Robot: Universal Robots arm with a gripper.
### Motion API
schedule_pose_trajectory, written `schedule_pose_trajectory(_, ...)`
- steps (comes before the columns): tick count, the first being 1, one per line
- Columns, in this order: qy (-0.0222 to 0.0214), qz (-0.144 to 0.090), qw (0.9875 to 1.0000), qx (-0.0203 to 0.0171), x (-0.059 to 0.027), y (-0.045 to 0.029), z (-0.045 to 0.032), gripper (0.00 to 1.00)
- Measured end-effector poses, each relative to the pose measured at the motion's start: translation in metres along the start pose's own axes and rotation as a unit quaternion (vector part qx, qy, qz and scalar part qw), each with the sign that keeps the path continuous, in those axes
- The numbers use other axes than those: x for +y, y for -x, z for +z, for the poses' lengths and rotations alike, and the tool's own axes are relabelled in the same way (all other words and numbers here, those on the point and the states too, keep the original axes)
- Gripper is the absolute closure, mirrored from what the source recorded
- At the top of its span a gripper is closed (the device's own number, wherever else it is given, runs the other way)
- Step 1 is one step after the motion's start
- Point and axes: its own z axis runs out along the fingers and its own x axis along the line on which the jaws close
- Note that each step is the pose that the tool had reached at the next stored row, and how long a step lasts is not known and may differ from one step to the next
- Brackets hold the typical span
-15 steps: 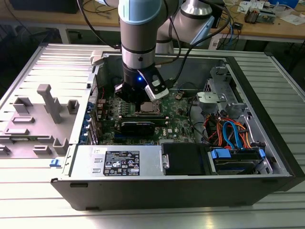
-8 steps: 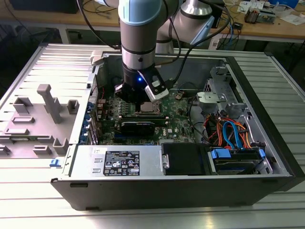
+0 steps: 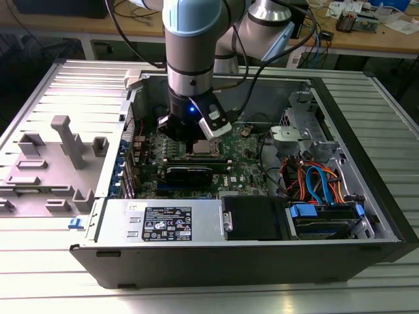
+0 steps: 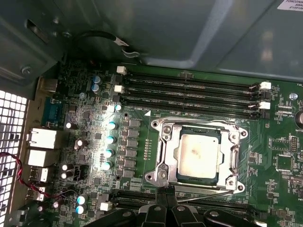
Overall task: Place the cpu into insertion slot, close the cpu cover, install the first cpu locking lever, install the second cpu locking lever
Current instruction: 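Install the second cpu locking lever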
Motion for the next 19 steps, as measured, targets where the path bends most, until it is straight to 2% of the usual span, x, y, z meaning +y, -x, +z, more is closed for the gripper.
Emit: schedule_pose_trajectory(19,0.0074,0.000,1.0000,-0.0009,-0.0003,0.0000,0.0035,0.89)
